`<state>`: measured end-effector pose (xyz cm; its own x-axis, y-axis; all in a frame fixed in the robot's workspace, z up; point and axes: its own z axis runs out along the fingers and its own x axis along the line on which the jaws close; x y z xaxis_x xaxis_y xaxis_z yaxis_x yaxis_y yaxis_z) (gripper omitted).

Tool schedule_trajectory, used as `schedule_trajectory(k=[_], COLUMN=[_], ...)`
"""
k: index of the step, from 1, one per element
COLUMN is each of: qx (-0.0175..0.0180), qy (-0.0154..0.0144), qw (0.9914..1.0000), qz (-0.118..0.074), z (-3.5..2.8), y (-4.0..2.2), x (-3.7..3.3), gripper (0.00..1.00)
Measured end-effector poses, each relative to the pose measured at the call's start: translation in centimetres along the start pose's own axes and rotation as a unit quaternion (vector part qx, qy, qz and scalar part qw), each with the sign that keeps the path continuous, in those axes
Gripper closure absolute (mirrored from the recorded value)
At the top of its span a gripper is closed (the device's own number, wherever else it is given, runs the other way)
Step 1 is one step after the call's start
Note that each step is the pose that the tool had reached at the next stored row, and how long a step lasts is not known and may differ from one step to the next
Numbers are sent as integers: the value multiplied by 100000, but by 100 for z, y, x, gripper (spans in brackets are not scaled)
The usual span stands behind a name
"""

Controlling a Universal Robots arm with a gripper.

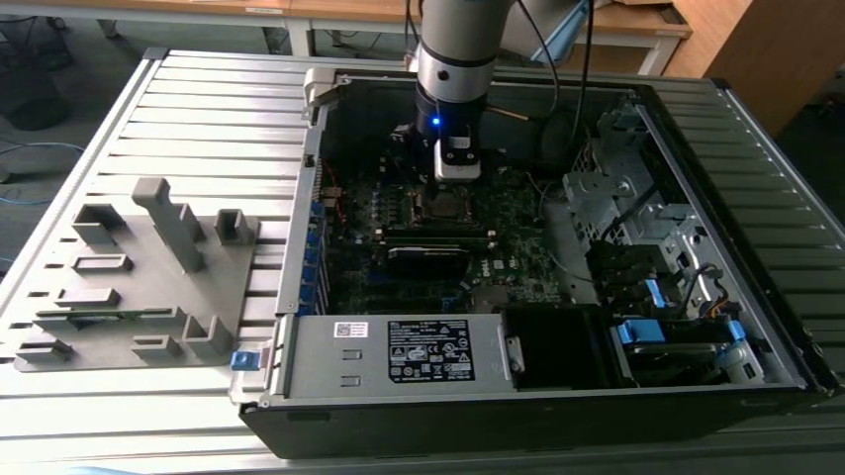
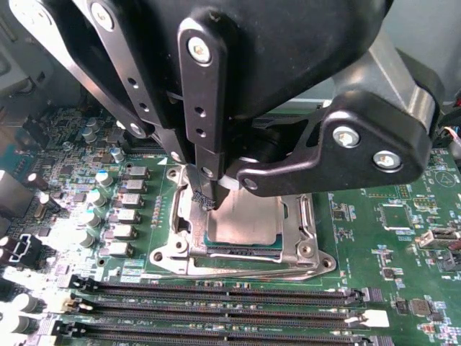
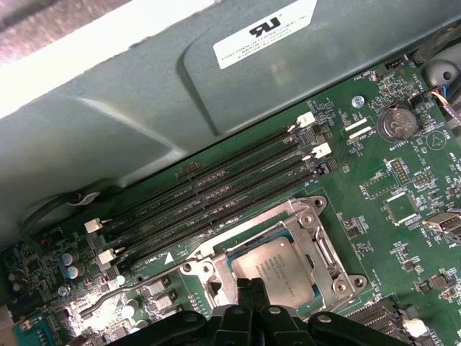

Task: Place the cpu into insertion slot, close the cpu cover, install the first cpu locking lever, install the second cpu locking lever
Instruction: 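Close the cpu cover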

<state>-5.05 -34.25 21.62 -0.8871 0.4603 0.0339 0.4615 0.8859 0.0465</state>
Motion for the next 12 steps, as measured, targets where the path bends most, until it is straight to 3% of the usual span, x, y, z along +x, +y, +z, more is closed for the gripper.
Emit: schedule_trajectory(k=[6, 12], qx=[6, 60], qy=[10, 76], qw=[100000, 99986], qz=[-218, -1647], z=[0, 0], y=[0, 0], x=[0, 0], gripper=[89, 89])
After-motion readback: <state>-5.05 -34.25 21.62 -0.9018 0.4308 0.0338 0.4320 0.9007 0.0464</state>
